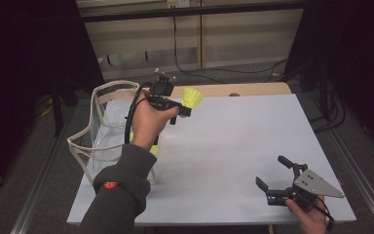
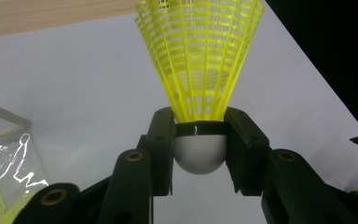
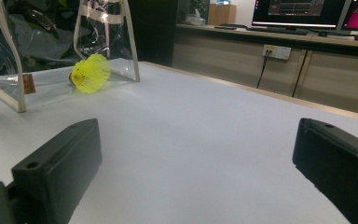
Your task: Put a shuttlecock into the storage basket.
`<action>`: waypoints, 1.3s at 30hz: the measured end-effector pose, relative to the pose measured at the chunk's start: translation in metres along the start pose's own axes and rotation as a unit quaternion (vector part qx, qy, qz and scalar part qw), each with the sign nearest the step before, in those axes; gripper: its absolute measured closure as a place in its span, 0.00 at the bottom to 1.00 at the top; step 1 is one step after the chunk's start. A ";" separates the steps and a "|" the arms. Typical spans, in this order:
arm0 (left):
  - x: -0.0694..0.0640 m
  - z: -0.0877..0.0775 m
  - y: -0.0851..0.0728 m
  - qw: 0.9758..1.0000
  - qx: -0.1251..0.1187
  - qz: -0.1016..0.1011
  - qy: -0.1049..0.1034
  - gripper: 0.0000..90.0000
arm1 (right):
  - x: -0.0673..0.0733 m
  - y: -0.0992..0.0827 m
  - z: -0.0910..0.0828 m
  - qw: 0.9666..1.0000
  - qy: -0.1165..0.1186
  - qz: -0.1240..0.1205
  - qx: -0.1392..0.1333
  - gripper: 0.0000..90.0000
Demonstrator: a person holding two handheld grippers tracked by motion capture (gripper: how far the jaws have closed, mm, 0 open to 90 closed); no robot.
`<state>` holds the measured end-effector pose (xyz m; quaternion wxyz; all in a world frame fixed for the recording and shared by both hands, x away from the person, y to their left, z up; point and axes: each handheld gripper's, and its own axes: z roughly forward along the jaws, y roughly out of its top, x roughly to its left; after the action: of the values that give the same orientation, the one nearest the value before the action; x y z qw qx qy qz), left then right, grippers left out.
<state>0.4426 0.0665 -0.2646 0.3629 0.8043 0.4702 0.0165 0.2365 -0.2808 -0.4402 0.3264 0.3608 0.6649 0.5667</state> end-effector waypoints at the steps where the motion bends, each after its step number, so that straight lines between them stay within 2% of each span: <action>1: 0.000 -0.001 0.000 1.000 0.000 0.001 0.000 0.72 | 0.000 0.000 0.000 1.000 0.000 -0.001 0.000 0.01; 16: 0.005 -0.019 0.002 1.000 0.004 -0.002 -0.002 0.72 | 0.000 0.000 0.000 1.000 0.001 -0.002 0.000 0.01; 39: 0.011 -0.035 -0.001 1.000 0.009 -0.009 -0.016 0.72 | 0.000 0.000 0.000 1.000 0.001 -0.001 0.000 0.01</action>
<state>0.4348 0.0949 -0.2425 0.3636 0.8032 0.4718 -0.0037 0.2365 -0.2801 -0.4405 0.3261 0.3596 0.6657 0.5668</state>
